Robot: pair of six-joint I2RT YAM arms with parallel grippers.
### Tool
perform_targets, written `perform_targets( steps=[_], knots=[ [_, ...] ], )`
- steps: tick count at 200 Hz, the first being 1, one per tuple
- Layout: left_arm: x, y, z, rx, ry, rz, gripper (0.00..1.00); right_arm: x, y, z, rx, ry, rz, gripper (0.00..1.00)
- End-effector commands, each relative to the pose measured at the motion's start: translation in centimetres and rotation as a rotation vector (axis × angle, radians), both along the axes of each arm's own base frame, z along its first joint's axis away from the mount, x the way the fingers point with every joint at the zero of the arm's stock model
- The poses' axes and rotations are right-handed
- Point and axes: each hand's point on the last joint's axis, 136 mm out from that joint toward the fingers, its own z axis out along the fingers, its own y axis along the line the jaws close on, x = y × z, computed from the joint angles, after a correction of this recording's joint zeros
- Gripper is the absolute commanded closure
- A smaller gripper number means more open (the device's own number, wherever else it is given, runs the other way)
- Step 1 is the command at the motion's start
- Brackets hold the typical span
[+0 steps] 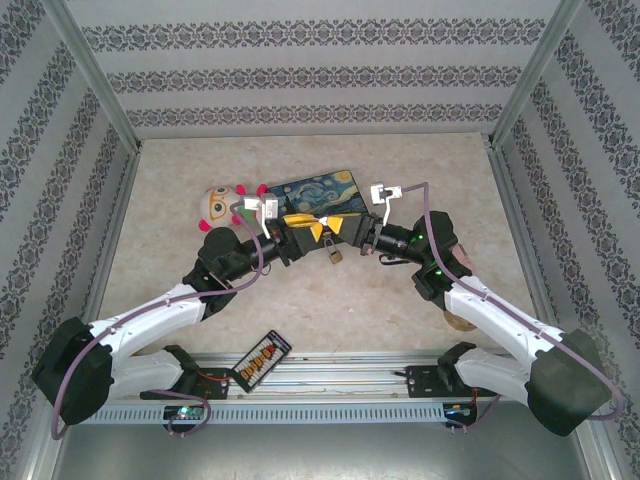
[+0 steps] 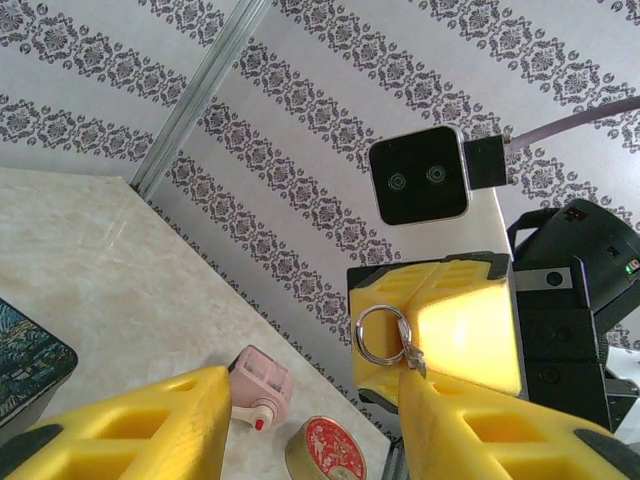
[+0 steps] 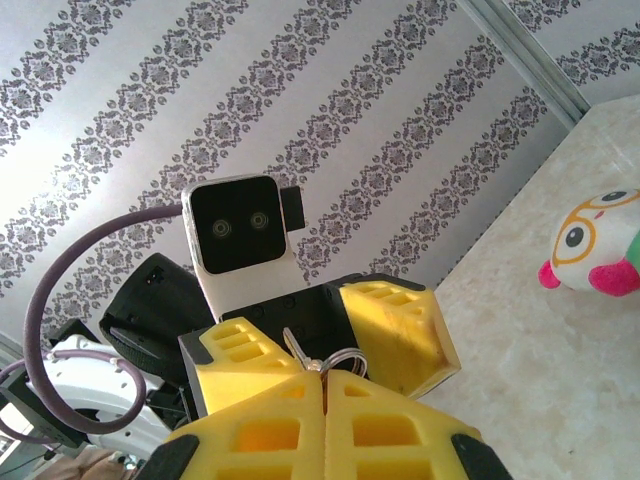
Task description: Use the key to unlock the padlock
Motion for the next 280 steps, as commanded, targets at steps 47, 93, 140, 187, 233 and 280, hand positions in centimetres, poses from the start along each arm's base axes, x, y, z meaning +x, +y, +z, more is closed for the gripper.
perform_targets(
  steps=[47, 93, 140, 187, 233, 280],
  knots=[
    [-1.4, 1.2, 3.5, -0.09, -0.104, -0.031, 0.45, 0.9, -0.1, 0.2, 0.012, 0.02, -0.033, 1.0],
    [-0.8, 1.8, 3.0, -0.082, -0.077, 0.018, 0.41, 0.9, 0.1, 0.1, 0.015, 0.03, -0.022, 1.0],
    [-0.4, 1.7, 3.0, -0.09, -0.065, 0.012, 0.53, 0.5, 0.5, 0.3, 0.018, 0.03, 0.001, 1.0],
    [-0.1, 1.8, 2.6, -0.095, -0.052, 0.016, 0.55, 0.1, 0.8, 0.5, 0.024, 0.033, 0.014, 1.0],
    [0.1, 1.7, 2.4, -0.098, -0.046, 0.01, 0.64, -0.2, 1.1, 0.7, 0.029, 0.031, 0.025, 1.0],
    [0.2, 1.4, 2.1, -0.105, -0.037, -0.009, 0.72, -0.1, 1.1, 0.9, 0.042, 0.034, 0.016, 1.0]
  ],
)
